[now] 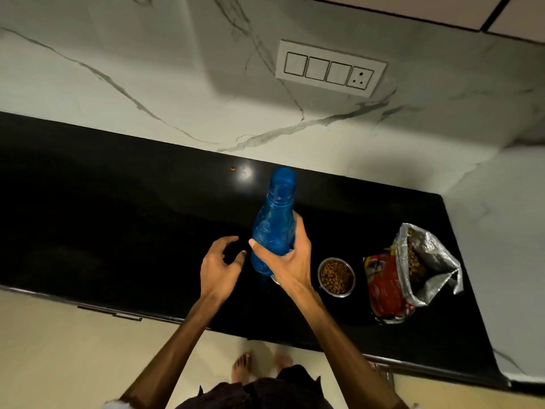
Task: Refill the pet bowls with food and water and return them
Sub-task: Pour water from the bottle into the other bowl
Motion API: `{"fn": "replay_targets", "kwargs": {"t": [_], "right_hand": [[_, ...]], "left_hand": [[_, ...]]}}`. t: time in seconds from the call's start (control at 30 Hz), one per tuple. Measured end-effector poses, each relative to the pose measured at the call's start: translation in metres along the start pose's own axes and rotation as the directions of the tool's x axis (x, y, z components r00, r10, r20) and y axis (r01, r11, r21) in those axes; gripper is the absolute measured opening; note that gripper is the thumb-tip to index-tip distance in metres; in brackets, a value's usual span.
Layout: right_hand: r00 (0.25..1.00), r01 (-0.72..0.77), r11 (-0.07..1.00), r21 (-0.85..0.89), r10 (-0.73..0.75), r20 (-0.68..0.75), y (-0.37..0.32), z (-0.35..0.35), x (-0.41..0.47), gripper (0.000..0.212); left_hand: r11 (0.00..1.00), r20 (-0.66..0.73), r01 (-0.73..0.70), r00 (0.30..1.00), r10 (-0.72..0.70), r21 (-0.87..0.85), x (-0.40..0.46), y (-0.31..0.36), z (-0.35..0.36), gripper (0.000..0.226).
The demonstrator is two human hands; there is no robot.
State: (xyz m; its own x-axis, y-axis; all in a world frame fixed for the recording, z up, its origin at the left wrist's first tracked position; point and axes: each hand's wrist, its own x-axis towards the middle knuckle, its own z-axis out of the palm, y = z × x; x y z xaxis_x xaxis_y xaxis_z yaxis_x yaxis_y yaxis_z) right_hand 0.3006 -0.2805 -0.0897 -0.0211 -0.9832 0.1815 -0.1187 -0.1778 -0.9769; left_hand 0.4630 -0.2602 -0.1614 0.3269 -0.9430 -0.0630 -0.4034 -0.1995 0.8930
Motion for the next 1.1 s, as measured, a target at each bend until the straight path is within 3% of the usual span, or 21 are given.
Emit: {"fn": "replay_targets", "kwargs": {"t": [0.17, 0.4, 0.77, 1.1], "right_hand": [[0.997, 0.043, 0.988, -0.146, -0.051, -0.051, -0.003, -0.031, -0.018, 0.079], [0.997, -0.049, 0.936, -0.349, 0.024, -0.078, 0.007, -0.075, -0.042, 0.084], [0.97, -0.236, 0.773, -0.589, 0.221, -0.098, 0.027, -0.114, -0.071, 0.089], [0.95, -0.279, 0.578, -0.767, 0.281, -0.135, 0.048, -0.133, -0.089, 0.089]], "left_hand": [[0.945, 0.131, -0.17, 0.982, 0.138, 0.279, -0.003, -0.017, 0.016, 0.049], [0.776, 0.312, -0.367, 0.922, 0.229, 0.514, -0.004, -0.054, 0.041, 0.063], [0.558, 0.459, -0.493, 0.862, 0.213, 0.668, -0.002, -0.102, 0.056, 0.083], [0.529, 0.465, -0.493, 0.863, 0.198, 0.691, -0.005, -0.122, 0.061, 0.082]]}}
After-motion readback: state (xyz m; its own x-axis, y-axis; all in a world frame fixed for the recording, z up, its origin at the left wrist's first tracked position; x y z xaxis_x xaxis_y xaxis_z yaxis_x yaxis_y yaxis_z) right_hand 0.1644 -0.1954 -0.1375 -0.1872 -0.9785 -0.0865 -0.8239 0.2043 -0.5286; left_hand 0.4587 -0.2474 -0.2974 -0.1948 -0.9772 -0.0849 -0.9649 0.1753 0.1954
